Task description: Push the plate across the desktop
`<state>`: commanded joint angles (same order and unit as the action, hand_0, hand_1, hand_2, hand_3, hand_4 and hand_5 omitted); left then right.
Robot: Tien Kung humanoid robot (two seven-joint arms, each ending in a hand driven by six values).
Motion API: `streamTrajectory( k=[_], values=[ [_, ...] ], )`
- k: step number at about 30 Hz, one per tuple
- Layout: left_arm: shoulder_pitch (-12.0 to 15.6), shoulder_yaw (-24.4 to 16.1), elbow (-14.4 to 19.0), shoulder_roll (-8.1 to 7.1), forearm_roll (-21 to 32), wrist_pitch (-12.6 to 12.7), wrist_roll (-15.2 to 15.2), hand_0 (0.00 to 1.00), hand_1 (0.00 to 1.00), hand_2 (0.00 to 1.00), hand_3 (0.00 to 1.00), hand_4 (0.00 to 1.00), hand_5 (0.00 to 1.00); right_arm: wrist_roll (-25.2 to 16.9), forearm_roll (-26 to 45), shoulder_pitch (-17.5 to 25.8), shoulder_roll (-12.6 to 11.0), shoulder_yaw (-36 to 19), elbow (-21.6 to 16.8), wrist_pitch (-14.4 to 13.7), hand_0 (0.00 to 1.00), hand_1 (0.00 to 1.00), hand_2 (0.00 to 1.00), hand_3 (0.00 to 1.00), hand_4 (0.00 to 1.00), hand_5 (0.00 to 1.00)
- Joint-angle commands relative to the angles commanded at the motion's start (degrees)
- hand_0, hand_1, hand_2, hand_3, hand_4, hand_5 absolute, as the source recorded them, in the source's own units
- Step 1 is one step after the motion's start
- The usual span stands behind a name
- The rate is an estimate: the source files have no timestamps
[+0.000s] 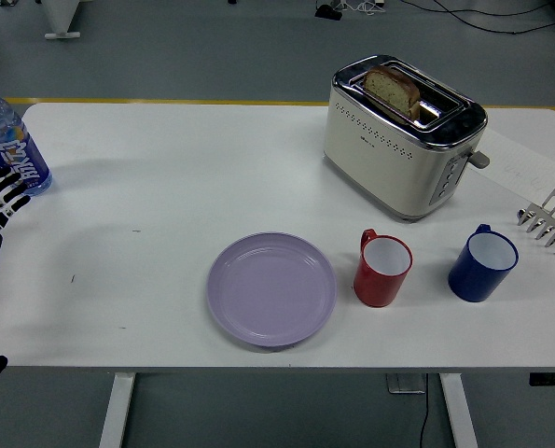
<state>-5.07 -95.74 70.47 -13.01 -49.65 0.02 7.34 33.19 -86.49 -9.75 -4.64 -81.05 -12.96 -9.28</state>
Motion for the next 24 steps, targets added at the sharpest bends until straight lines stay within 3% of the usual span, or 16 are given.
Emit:
streamTrajectory(
  k=[24],
  values=[
    [1.76, -5.13, -0.77, -0.68, -0.50, -1.84, 0.52, 0.712, 0.738, 0.717, 0.638, 0.520, 0.998, -0.97, 0.72, -0.69, -0.03, 0.14, 0.38, -0.49, 0.561, 0.548, 0.677, 0.593, 0.298, 0.297]
  ],
)
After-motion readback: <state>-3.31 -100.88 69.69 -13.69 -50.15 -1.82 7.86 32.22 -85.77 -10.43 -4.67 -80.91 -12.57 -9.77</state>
